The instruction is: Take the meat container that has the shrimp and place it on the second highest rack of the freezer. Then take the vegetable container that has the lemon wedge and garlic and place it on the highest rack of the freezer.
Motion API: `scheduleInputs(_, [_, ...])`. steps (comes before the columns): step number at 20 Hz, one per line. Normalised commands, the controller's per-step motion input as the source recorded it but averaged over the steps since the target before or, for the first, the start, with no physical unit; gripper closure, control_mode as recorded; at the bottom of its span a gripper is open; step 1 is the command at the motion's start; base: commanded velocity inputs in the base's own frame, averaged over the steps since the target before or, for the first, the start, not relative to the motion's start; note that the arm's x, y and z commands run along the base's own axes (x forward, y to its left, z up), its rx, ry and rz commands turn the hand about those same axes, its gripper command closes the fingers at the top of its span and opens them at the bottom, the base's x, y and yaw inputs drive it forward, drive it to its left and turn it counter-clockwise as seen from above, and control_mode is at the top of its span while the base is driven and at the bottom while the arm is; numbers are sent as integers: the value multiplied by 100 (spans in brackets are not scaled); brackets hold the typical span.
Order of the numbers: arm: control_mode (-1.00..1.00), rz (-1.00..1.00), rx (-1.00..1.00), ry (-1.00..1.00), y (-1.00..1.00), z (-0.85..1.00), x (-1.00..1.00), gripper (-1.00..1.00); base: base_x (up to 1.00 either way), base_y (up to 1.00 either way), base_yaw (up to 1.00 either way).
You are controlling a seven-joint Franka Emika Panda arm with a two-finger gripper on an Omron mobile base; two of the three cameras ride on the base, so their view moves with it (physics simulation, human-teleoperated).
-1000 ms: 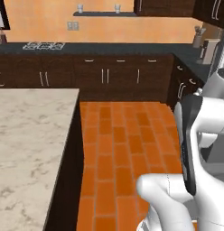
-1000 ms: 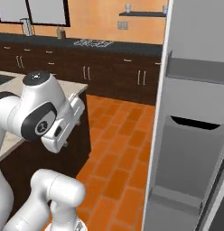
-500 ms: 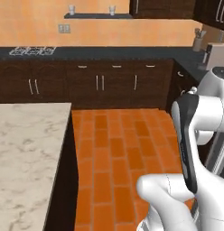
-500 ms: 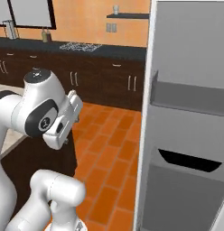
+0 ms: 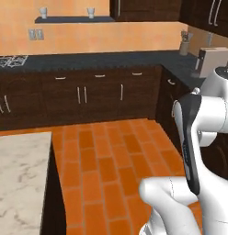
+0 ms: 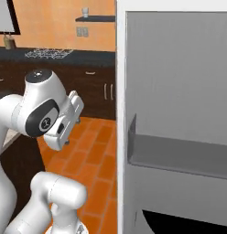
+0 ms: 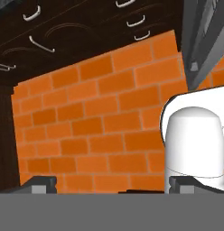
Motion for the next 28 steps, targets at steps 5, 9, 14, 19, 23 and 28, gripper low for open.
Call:
scheduleInputs(5, [100,0,0,0,0,0,0,-100,87,24,-32])
scheduleInputs(9, [100,0,0,0,0,0,0,-100,73,18,-44])
scheduleInputs(14, [100,0,0,0,0,0,0,-100,56,11,-59])
scheduleInputs(19, [100,0,0,0,0,0,0,-100,57,16,-60])
scheduleInputs(23, [100,0,0,0,0,0,0,-100,61,21,-60])
scheduleInputs(28, [100,0,0,0,0,0,0,-100,62,31,-59])
